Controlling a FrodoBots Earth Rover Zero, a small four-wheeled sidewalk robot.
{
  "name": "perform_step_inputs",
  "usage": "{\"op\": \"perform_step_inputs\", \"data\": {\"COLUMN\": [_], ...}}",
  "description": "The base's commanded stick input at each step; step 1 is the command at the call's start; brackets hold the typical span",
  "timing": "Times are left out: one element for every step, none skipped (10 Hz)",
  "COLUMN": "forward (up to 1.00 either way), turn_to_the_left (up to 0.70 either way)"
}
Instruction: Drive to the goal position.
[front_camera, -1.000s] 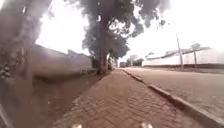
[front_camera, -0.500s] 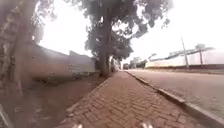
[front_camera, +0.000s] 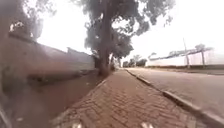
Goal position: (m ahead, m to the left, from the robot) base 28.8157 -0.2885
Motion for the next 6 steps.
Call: {"op": "perform_step_inputs", "data": {"forward": [0.7,0.7,0.7,0.7,0.7,0.7], "turn_to_the_left": [0.03,-0.13,-0.3,-0.27,-0.26,-0.28]}}
